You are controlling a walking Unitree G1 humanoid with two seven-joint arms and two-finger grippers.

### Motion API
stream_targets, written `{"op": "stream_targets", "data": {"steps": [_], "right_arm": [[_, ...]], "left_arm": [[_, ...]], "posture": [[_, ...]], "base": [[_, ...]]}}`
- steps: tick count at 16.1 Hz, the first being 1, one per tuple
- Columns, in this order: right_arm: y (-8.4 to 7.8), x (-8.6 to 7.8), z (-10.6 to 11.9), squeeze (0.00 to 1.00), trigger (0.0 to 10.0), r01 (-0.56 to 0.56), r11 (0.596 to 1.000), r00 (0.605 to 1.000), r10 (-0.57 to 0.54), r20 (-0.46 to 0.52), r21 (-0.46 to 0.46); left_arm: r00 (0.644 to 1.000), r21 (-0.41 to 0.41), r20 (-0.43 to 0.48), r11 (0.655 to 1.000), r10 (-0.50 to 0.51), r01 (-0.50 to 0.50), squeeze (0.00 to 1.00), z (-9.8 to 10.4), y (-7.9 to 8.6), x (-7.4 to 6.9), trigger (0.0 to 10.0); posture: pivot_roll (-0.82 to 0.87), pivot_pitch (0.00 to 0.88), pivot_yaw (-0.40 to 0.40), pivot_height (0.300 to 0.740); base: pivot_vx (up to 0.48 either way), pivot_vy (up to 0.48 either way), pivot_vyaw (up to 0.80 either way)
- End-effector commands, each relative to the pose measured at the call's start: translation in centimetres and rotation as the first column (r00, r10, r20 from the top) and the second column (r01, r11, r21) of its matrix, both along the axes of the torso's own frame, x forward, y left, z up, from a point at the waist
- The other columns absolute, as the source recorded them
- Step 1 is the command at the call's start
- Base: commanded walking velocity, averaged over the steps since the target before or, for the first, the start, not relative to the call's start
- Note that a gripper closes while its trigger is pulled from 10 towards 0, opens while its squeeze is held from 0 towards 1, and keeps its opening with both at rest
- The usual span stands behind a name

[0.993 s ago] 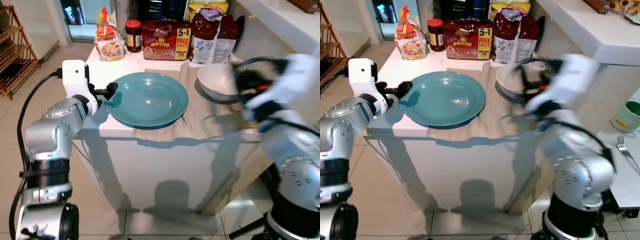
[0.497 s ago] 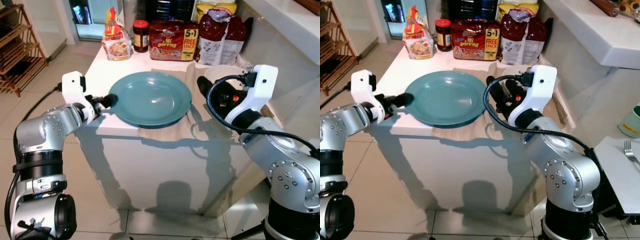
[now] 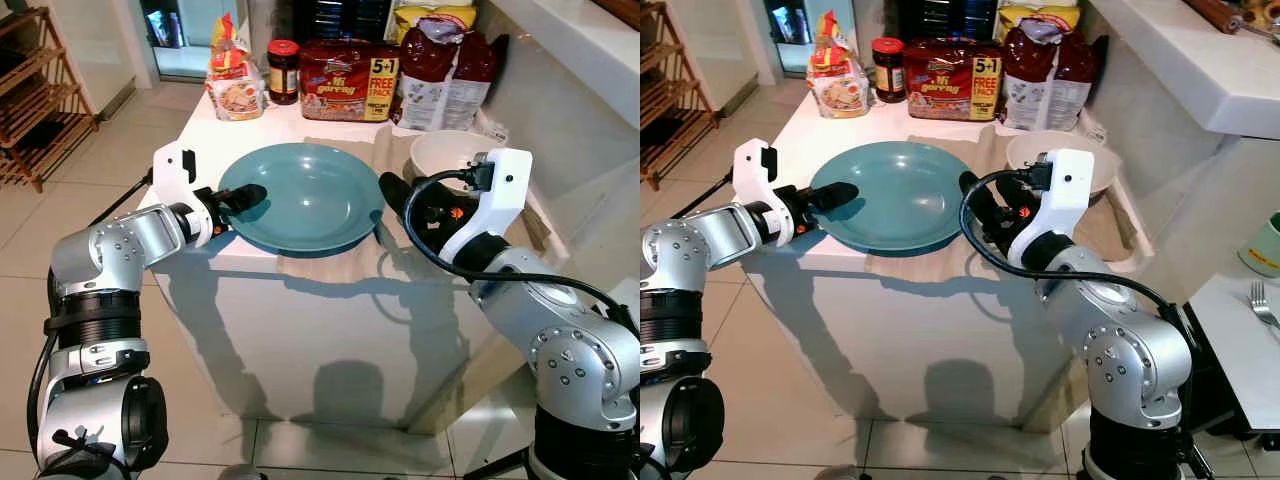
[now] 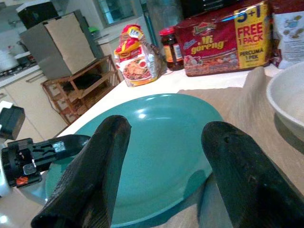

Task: Setting the table

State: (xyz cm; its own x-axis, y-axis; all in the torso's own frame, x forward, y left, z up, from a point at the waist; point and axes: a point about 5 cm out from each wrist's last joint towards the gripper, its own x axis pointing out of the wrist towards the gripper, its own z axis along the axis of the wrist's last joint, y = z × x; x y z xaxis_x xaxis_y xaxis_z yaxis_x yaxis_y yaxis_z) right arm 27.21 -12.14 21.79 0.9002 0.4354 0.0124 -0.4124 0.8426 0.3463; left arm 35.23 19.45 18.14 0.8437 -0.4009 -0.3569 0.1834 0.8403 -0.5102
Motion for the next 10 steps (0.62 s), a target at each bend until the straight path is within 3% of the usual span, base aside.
{"op": "stream_targets", "data": {"steps": [1, 10], "right_arm": [[-0.17, -0.03, -0.03, 0.0, 10.0, -0.004, 1.0, 1.0, 0.004, 0.005, -0.015], [-0.34, 0.07, -0.4, 0.0, 10.0, 0.011, 1.0, 1.0, -0.011, 0.001, -0.024]], "left_arm": [[0.999, -0.015, -0.036, 1.0, -0.017, 0.017, 0.0, -0.33, -0.62, 0.14, 0.0], [0.999, -0.071, -0.046, 0.997, -0.013, 0.009, 0.0, -0.12, -0.67, 0.16, 0.0]], "posture": [[0.07, 0.0, -0.016, 0.74], [0.07, 0.0, -0.017, 0.74]], "base": [[0.0, 0.0, 0.0], [0.0, 0.0, 0.0]]}}
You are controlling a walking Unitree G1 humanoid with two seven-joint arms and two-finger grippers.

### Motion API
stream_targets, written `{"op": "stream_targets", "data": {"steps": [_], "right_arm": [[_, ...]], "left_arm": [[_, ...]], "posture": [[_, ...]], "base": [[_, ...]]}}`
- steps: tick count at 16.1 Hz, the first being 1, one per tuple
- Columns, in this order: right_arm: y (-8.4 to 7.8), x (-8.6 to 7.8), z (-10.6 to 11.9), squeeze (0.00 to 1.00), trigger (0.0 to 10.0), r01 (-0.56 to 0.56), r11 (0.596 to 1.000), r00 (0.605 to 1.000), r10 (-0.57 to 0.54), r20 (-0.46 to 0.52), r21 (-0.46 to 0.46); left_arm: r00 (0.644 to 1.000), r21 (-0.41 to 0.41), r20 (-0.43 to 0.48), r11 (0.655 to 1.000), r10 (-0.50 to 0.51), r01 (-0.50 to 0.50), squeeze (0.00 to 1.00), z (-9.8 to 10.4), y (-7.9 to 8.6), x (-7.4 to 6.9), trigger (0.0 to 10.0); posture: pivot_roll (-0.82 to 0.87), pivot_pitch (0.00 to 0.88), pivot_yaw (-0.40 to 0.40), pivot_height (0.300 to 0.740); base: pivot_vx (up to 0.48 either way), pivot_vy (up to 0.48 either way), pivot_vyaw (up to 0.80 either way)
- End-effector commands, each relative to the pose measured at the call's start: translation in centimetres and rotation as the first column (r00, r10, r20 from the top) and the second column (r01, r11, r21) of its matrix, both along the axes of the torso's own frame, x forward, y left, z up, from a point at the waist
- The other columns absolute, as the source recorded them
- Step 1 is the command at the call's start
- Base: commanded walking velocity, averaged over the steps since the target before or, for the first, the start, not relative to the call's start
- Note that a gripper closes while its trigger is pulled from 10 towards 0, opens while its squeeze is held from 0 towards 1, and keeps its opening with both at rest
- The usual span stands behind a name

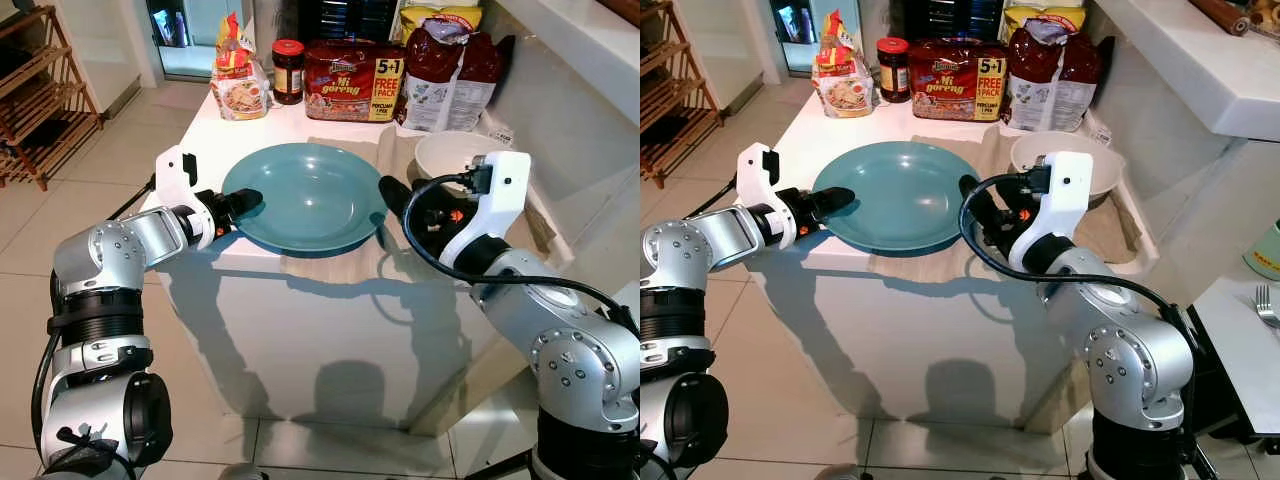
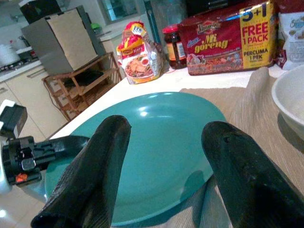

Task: Setting the table

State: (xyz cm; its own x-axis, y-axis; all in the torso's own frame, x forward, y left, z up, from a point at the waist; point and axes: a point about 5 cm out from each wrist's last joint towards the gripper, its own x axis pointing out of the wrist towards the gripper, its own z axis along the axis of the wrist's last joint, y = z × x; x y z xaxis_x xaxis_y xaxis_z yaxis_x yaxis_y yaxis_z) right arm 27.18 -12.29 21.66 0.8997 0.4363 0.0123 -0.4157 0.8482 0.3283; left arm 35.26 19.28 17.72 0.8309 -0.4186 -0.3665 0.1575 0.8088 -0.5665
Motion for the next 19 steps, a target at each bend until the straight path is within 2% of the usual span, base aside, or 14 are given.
{"op": "stream_targets", "data": {"steps": [1, 14, 16, 17, 18, 19], "right_arm": [[-0.2, 0.1, -0.3, 0.0, 10.0, 0.009, 1.0, 1.0, -0.009, -0.007, -0.006], [0.0, 0.3, -0.3, 0.0, 10.0, 0.019, 1.0, 1.0, -0.019, 0.0, 0.022], [0.0, 0.2, -0.1, 0.0, 10.0, 0.02, 0.999, 1.0, -0.02, 0.007, 0.026], [-0.1, 0.1, 0.3, 0.0, 10.0, 0.026, 0.999, 0.999, -0.027, 0.035, 0.043], [-0.4, -0.1, 1.1, 0.0, 10.0, 0.036, 0.995, 0.996, -0.043, 0.081, 0.09], [-0.9, -0.2, 1.8, 0.0, 10.0, 0.056, 0.991, 0.987, -0.073, 0.142, 0.123]], "left_arm": [[1.0, -0.016, -0.006, 1.0, -0.015, 0.014, 0.0, 0.3, -0.4, 0.1, 0.0], [1.0, -0.057, 0.008, 0.998, -0.003, 0.004, 0.0, 1.3, -0.1, -0.2, 0.0], [0.997, -0.098, 0.062, 0.995, 0.039, -0.033, 0.0, 2.2, 0.6, -0.4, 0.0], [0.988, -0.148, 0.125, 0.986, 0.089, -0.07, 0.0, 3.4, 1.5, -0.9, 0.0], [0.968, -0.21, 0.205, 0.972, 0.145, -0.101, 0.0, 4.6, 2.5, -1.9, 0.0], [0.949, -0.186, 0.261, 0.974, 0.177, -0.131, 0.0, 5.2, 3.0, -3.1, 0.0]], "posture": [[0.07, 0.0, -0.017, 0.74], [0.09, 0.0, -0.014, 0.74], [0.09, 0.0, -0.01, 0.74], [0.08, 0.0, -0.006, 0.74], [0.08, 0.0, -0.005, 0.74], [0.09, 0.0, -0.018, 0.74]], "base": [[0.0, 0.0, 0.0], [0.0, 0.0, 0.0], [0.0, 0.0, 0.0], [0.0, 0.0, 0.0], [0.0, 0.0, 0.0], [0.0, 0.0, 0.0]]}}
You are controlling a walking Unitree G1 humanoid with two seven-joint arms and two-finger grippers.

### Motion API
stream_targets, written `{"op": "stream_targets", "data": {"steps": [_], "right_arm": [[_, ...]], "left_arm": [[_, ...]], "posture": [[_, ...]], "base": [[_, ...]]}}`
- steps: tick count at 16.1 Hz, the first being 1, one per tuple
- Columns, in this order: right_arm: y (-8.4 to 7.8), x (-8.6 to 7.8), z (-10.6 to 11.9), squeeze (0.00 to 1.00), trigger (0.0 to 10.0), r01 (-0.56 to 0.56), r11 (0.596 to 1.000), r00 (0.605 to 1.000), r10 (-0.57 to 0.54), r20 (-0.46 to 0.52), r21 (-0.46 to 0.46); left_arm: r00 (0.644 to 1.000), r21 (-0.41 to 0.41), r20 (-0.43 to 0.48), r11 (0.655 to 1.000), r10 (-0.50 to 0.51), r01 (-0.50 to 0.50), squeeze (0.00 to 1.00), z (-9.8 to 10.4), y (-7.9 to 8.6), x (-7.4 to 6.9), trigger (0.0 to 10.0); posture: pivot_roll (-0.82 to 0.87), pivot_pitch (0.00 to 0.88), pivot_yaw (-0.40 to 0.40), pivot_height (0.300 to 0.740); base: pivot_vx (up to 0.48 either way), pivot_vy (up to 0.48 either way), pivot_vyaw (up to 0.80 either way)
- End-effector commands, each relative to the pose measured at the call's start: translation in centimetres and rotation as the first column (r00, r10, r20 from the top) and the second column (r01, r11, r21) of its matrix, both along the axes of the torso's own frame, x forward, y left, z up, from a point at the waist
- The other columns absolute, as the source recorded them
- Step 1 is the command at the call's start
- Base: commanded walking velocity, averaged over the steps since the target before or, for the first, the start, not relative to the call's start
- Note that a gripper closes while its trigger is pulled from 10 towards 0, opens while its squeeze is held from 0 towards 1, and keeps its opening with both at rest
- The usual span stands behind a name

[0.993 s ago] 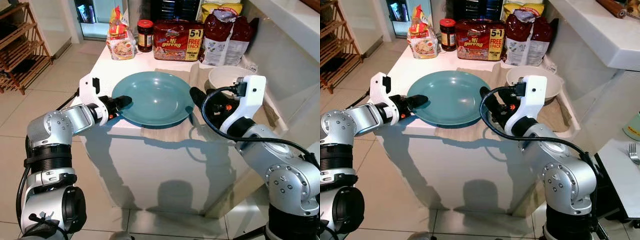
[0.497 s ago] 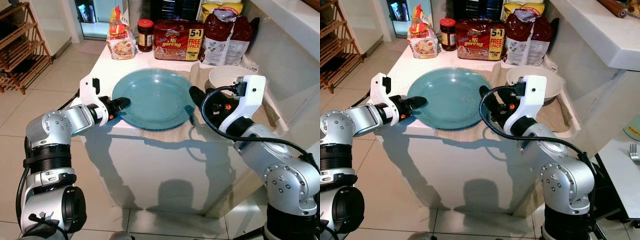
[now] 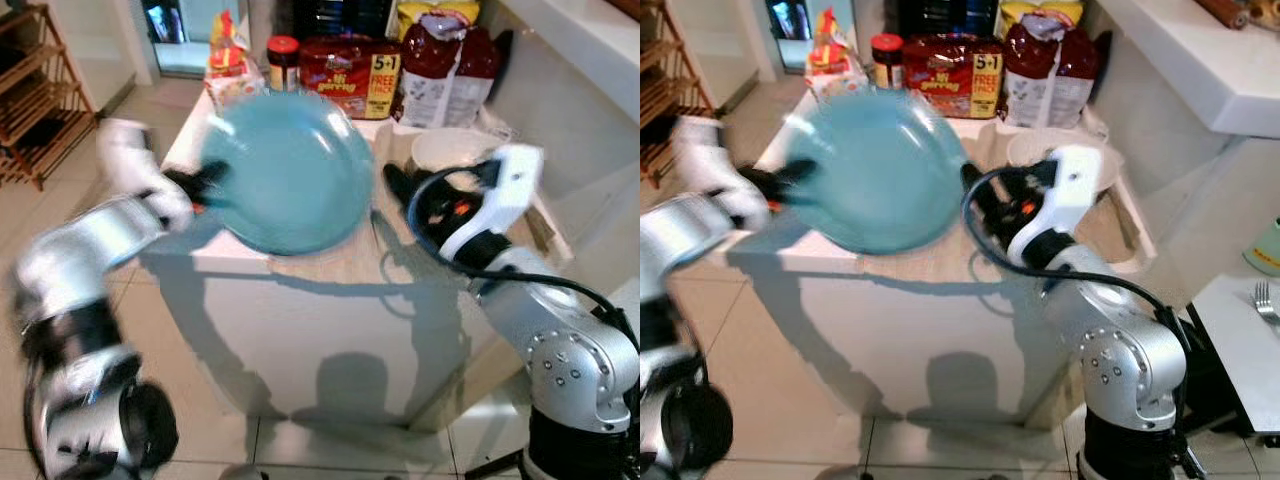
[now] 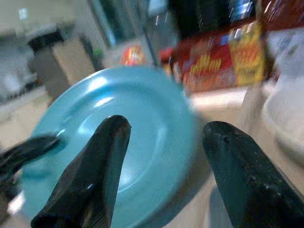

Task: Setting the table

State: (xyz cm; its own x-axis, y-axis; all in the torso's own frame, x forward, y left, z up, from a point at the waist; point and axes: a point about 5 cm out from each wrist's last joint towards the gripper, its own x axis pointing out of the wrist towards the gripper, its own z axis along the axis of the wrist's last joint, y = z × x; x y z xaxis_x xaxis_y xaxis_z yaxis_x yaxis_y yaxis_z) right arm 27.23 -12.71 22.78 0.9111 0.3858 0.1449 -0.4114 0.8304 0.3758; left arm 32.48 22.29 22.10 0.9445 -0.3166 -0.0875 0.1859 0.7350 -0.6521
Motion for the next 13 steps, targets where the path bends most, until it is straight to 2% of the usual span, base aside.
{"op": "stream_targets", "data": {"steps": [1, 2, 3, 4, 5, 7, 11, 12, 13], "right_arm": [[-0.6, -0.3, 0.8, 0.0, 10.0, 0.028, 1.0, 0.997, -0.029, 0.067, 0.01], [-1.0, -0.4, 0.9, 0.0, 10.0, 0.047, 0.999, 0.995, -0.046, 0.087, -0.013], [-1.0, -0.3, 0.8, 0.0, 10.0, 0.054, 0.998, 0.994, -0.052, 0.092, -0.014], [-0.9, -0.3, 0.8, 0.0, 10.0, 0.055, 0.998, 0.994, -0.054, 0.096, -0.011], [-0.8, -0.2, 0.7, 0.0, 10.0, 0.049, 0.999, 0.994, -0.048, 0.095, -0.01], [-0.2, -0.2, 0.2, 0.0, 10.0, 0.028, 1.0, 0.995, -0.027, 0.092, -0.009], [-0.3, -0.4, -0.4, 0.0, 10.0, 0.044, 0.999, 0.996, -0.042, 0.084, -0.021], [-0.5, -0.4, -0.5, 0.0, 10.0, 0.058, 0.998, 0.995, -0.057, 0.083, -0.019], [-0.6, -0.4, -0.5, 0.0, 10.0, 0.067, 0.998, 0.994, -0.065, 0.083, -0.017]], "left_arm": [[0.998, 0.042, 0.067, 0.999, 0.015, -0.018, 0.0, 1.2, 0.1, -1.0, 0.0], [0.972, 0.018, 0.232, 0.999, -0.044, 0.041, 0.0, 3.3, -1.2, -3.1, 7.3], [0.942, 0.027, 0.325, 0.996, -0.084, 0.08, 0.0, 4.6, -2.2, -4.1, 10.0], [0.923, 0.031, 0.37, 0.995, -0.104, 0.099, 0.0, 5.4, -3.5, -4.7, 10.0], [0.92, 0.031, 0.376, 0.994, -0.112, 0.109, 0.0, 5.5, -4.1, -4.8, 10.0], [0.926, 0.052, 0.346, 0.989, -0.15, 0.14, 0.0, 4.6, -5.8, -5.5, 10.0], [0.942, 0.075, 0.298, 0.987, -0.157, 0.14, 0.0, 3.3, -6.5, -6.1, 10.0], [0.941, 0.094, 0.293, 0.984, -0.171, 0.15, 0.0, 3.3, -6.8, -6.2, 0.0], [0.938, 0.1, 0.298, 0.983, -0.178, 0.155, 0.0, 3.3, -7.0, -6.2, 0.0]], "posture": [[0.09, 0.0, -0.018, 0.74], [0.11, 0.0, -0.042, 0.74], [0.11, 0.0, -0.056, 0.74], [0.12, 0.0, -0.063, 0.74], [0.12, 0.0, -0.063, 0.74], [0.12, 0.0, -0.068, 0.74], [0.11, 0.0, -0.065, 0.74], [0.11, 0.0, -0.058, 0.74], [0.11, 0.0, -0.054, 0.74]], "base": [[0.0, 0.0, 0.0], [0.0, 0.0, 0.0], [0.0, 0.0, 0.0], [0.0, 0.0, 0.0], [0.0, 0.0, 0.0], [-0.416, 0.0, 0.0], [-0.48, 0.0, 0.0], [-0.472, 0.0, 0.0], [-0.409, 0.0, 0.0]]}}
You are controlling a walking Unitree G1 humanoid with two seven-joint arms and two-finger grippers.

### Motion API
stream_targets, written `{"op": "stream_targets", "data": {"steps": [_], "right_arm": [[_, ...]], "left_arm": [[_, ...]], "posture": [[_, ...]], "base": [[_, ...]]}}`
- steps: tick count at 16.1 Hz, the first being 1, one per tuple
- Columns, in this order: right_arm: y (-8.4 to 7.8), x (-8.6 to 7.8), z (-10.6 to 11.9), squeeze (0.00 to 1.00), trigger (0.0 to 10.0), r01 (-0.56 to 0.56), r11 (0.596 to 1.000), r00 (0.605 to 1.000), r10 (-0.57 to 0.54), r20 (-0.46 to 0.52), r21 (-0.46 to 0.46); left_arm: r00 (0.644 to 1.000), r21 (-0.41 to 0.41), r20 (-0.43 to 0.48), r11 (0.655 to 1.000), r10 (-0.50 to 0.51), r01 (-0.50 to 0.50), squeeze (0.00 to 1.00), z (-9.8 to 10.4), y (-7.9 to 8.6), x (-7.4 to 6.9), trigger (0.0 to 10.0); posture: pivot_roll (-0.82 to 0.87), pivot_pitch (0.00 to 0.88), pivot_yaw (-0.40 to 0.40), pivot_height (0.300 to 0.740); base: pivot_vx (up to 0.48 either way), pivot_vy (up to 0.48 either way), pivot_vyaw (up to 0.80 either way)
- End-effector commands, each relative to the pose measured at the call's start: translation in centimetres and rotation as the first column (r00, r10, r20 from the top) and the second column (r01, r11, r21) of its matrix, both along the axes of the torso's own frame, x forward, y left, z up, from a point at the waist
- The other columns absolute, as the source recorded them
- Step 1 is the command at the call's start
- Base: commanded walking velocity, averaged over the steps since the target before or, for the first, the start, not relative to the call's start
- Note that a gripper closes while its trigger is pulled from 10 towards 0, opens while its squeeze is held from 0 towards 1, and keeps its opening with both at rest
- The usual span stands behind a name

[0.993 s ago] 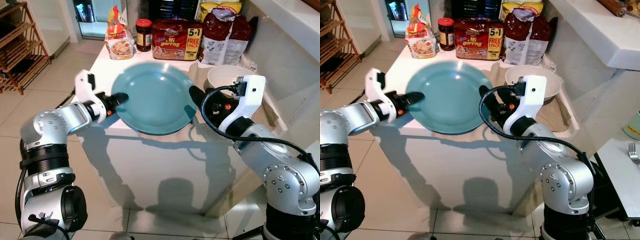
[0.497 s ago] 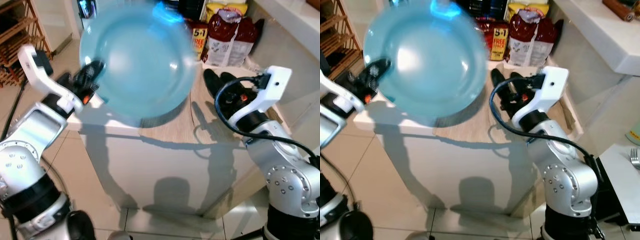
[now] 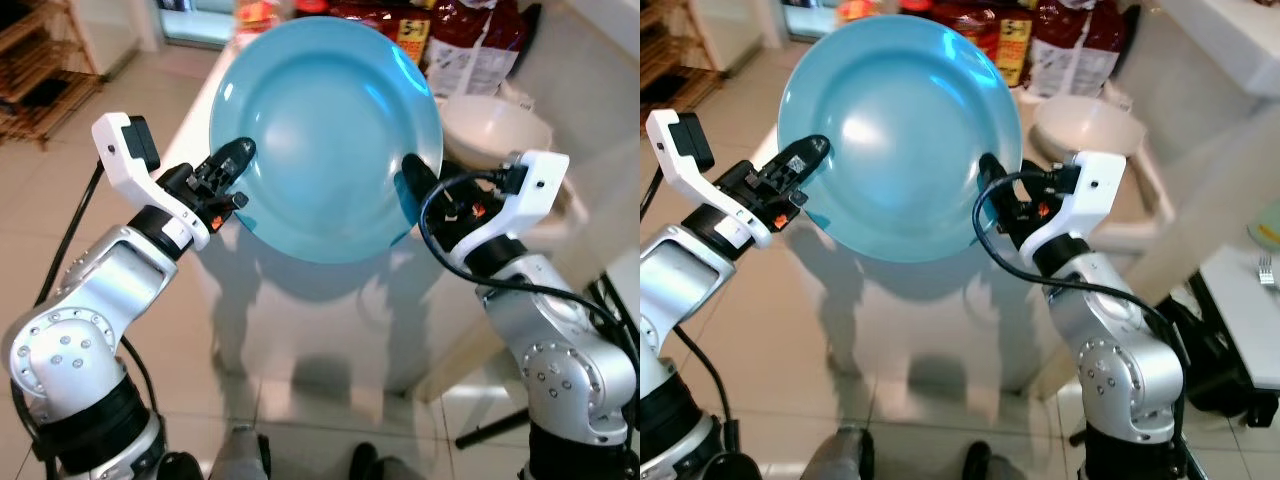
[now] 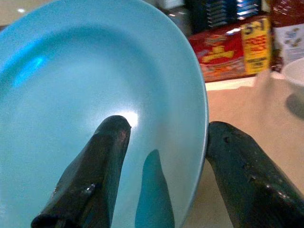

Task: Setting the table

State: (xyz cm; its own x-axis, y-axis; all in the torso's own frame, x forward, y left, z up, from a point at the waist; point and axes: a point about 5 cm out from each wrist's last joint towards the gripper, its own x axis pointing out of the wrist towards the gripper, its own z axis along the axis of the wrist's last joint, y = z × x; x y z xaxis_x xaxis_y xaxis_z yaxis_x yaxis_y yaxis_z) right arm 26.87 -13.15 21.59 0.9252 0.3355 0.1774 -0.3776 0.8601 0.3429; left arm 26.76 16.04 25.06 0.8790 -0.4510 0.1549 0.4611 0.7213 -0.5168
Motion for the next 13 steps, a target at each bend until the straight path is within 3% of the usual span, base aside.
{"op": "stream_targets", "data": {"steps": [1, 2, 3, 4, 5, 6, 10, 13], "right_arm": [[-0.2, 0.0, 0.6, 0.0, 10.0, 0.015, 1.0, 0.999, -0.015, 0.04, 0.0], [-0.3, -0.1, 0.5, 0.0, 10.0, 0.023, 1.0, 0.999, -0.023, 0.038, 0.0], [-0.4, -0.1, 0.3, 0.0, 10.0, 0.033, 0.999, 0.999, -0.032, 0.032, -0.008], [-0.7, -0.1, -0.4, 0.0, 10.0, 0.061, 0.997, 0.998, -0.06, 0.011, -0.052], [-1.2, -0.1, -1.2, 0.0, 10.0, 0.107, 0.989, 0.994, -0.106, 0.015, -0.106], [-2.0, -0.1, -2.6, 0.0, 10.0, 0.184, 0.962, 0.983, -0.185, 0.016, -0.201], [-3.2, 0.0, -5.2, 0.0, 10.0, 0.248, 0.939, 0.964, -0.265, -0.04, -0.237], [-3.2, 0.0, -5.2, 0.0, 10.0, 0.248, 0.939, 0.964, -0.265, -0.04, -0.237]], "left_arm": [[0.999, 0.036, 0.032, 0.999, -0.032, 0.03, 0.0, 0.4, -1.0, -0.5, 0.0], [0.999, 0.104, 0.019, 0.994, -0.035, 0.032, 0.0, 0.1, -1.4, -0.4, 8.3], [1.0, 0.156, 0.005, 0.988, -0.012, 0.011, 0.0, -0.3, -1.6, -0.2, 10.0], [0.999, 0.197, 0.008, 0.98, 0.037, -0.038, 0.0, -1.0, -1.4, 0.1, 10.0], [0.996, 0.287, 0.025, 0.953, 0.09, -0.094, 0.0, -1.9, -1.3, 0.4, 10.0], [0.994, 0.437, 0.016, 0.893, 0.113, -0.108, 0.0, -4.1, -1.4, 0.5, 10.0], [0.979, 0.462, 0.015, 0.867, 0.204, -0.188, 0.0, -6.7, -1.7, 1.2, 10.0], [0.979, 0.462, 0.015, 0.867, 0.204, -0.188, 0.0, -6.7, -1.7, 1.2, 10.0]], "posture": [[0.1, 0.0, -0.048, 0.74], [0.1, 0.0, -0.046, 0.74], [0.1, 0.0, -0.043, 0.74], [0.1, 0.0, -0.043, 0.74], [0.1, 0.0, -0.044, 0.74], [0.09, 0.0, -0.045, 0.74], [0.09, 0.0, -0.048, 0.74], [0.09, 0.0, -0.048, 0.74]], "base": [[-0.3, 0.0, 0.0], [0.0, 0.0, 0.0], [0.0, 0.0, 0.0], [0.0, 0.0, 0.0], [0.0, 0.0, 0.0], [0.0, 0.0, 0.0], [0.0, -0.382, 0.0], [0.0, -0.42, 0.0]]}}
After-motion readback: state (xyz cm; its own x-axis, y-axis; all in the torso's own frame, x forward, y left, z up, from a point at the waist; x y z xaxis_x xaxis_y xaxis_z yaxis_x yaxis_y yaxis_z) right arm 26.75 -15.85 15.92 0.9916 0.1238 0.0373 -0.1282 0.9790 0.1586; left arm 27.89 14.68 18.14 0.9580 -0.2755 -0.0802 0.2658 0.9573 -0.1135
